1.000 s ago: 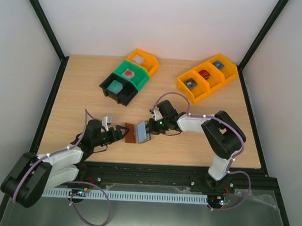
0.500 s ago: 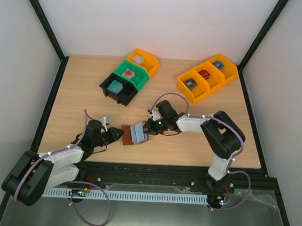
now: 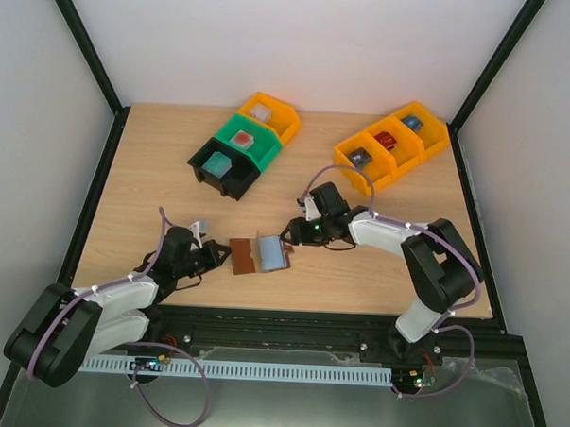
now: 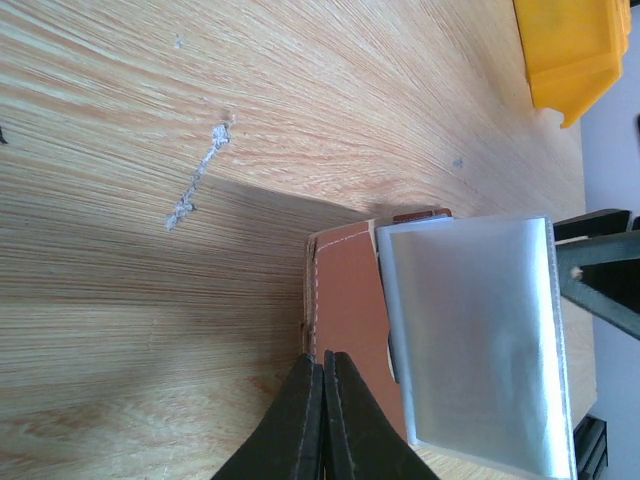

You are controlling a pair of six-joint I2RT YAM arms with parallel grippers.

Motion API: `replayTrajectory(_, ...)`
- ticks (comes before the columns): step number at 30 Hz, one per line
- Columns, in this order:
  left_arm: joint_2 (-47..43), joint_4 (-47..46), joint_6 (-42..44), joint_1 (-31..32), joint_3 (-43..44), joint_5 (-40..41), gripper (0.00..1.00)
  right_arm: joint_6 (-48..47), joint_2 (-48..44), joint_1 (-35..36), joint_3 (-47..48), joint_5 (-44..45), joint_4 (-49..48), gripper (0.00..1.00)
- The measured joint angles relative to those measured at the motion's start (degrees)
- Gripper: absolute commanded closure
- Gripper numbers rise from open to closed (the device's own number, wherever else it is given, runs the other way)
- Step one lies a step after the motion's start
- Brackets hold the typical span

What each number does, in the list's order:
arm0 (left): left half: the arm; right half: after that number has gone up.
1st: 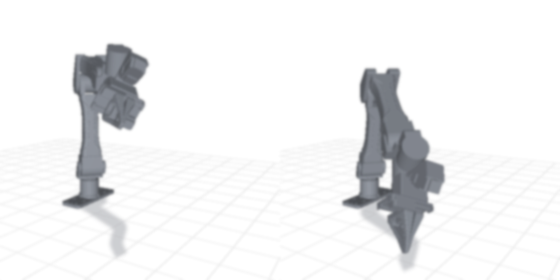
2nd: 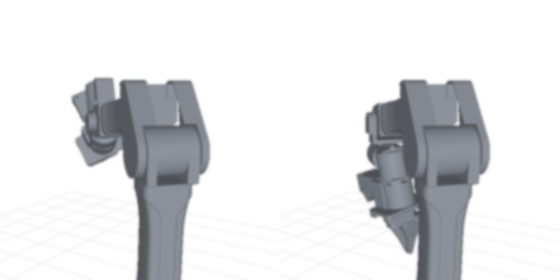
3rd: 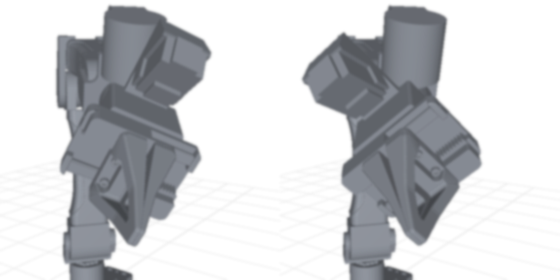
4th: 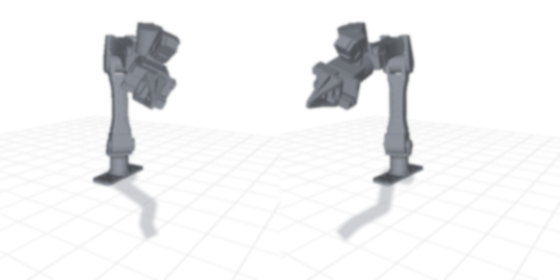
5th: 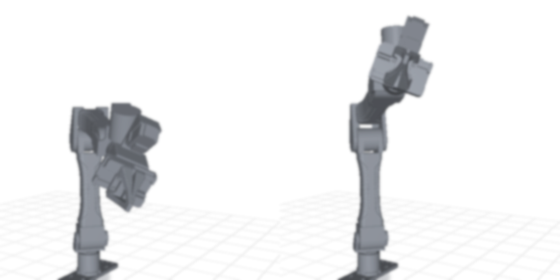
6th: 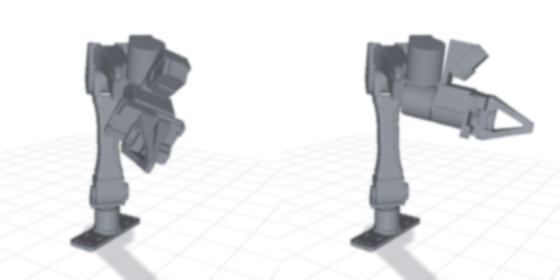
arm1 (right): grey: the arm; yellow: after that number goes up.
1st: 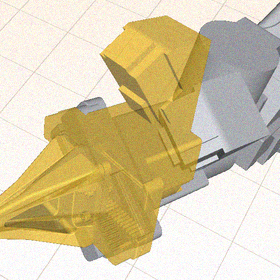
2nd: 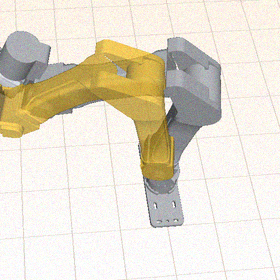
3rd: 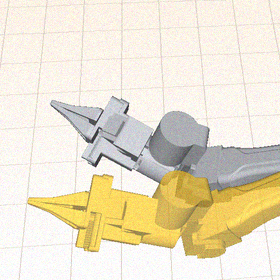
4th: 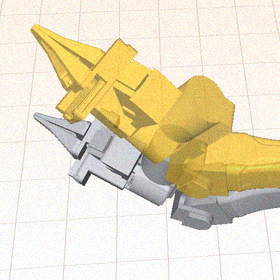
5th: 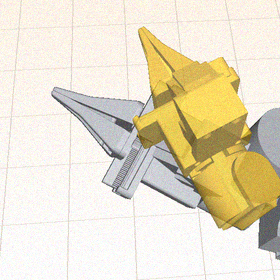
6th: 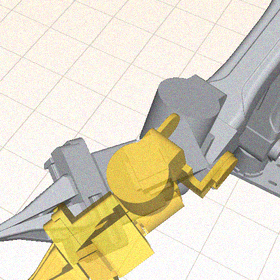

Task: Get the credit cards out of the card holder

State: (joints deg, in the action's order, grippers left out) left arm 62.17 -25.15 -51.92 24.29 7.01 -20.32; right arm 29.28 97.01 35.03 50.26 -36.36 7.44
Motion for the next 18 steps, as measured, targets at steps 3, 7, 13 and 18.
replayTrajectory(3, 0.09, 0.0, -0.02, 0.0, -0.02, 0.04, 0.98, -2.64, -2.6, 1.14, 0.72, 3.15, 1.53, 0.51)
replayTrajectory(7, 0.09, 0.0, -0.04, -0.2, -0.02, 0.09, 0.98, -5.55, -5.88, 3.8, 1.66, 6.62, 2.16, 0.62)
replayTrajectory(13, 0.13, -0.07, -0.04, -0.2, -0.07, 0.31, 0.98, -6.1, -3.17, 8.85, 3.1, 2.34, -0.76, 0.86)
replayTrajectory(18, 0.15, -0.22, -0.07, -0.2, -0.35, 0.46, 0.94, -6.23, 5.2, 12.26, 6.64, -3.43, -1.81, 0.87)
